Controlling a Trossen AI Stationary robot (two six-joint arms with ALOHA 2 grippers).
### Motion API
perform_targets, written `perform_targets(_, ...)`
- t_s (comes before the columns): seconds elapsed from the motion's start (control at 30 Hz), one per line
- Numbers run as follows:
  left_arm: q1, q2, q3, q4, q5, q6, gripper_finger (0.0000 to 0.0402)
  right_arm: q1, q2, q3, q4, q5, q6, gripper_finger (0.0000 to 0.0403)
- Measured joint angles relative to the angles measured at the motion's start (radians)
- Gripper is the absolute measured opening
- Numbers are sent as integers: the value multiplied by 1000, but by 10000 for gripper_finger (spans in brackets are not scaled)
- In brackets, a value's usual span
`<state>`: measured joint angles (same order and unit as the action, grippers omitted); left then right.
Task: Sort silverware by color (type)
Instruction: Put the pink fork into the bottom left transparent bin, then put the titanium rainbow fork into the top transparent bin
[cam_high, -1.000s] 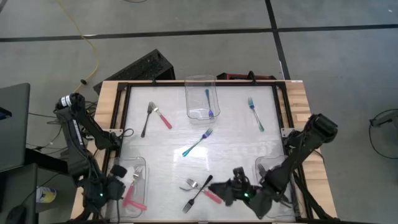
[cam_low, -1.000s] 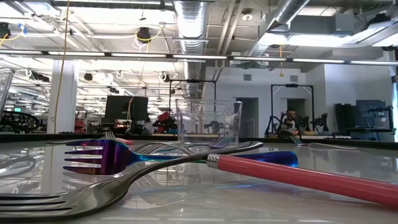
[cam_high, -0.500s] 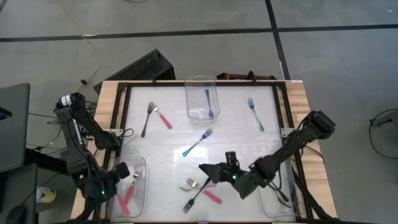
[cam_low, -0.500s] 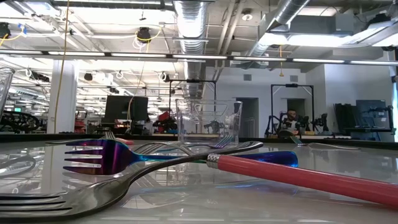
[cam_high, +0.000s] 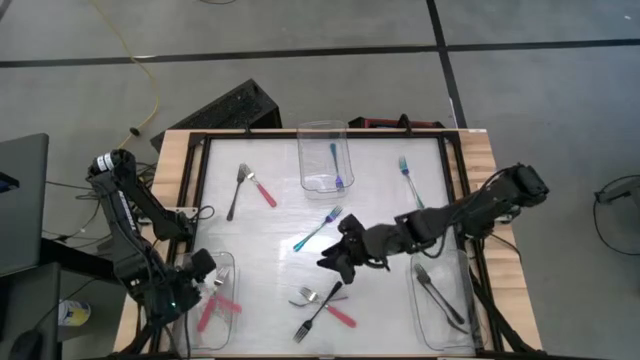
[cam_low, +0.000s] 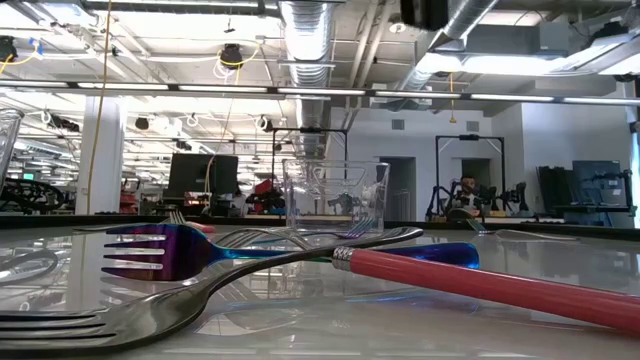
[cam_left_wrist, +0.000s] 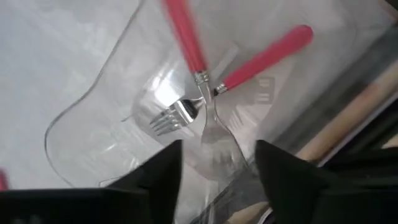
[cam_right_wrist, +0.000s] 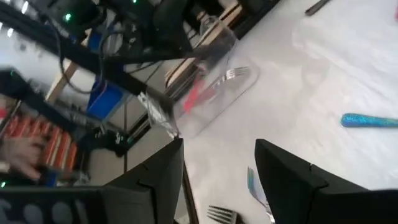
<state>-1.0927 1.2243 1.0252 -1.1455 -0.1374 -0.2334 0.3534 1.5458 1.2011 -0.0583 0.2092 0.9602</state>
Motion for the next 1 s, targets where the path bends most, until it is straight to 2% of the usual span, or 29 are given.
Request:
perform_targets(0.1, 0, 0, 0, -12, -16, -52, 248, -52, 7, 1, 11, -88, -49, 221)
perform_targets(0.23, 0, 0, 0, -37, -17, -61, 289, -99, 22, -1, 1, -129, -29, 221)
perform_targets(0.47, 0, -38, 0, -57, -2, -28, 300, -86, 69, 1, 48, -127, 183, 221)
perform_targets(0.57, 0, -89, 0, -57, -36, 1, 300, -46, 96, -1, 119, -84, 258, 221)
perform_targets(0.63, 0, -129, 0, -45, -105, 22, 300, -19, 111, 0, 168, -20, 281, 221)
perform_targets(0.77, 6, -202, 0, 51, -350, 51, 301, 10, 142, 0, 235, 101, 296, 221)
perform_targets(0.87, 30, -233, 0, 168, -532, 56, 301, 12, 146, 0, 236, 130, 290, 221)
perform_targets(1.0, 97, -241, 0, 332, -680, 23, 301, -8, 143, 0, 237, 116, 204, 221)
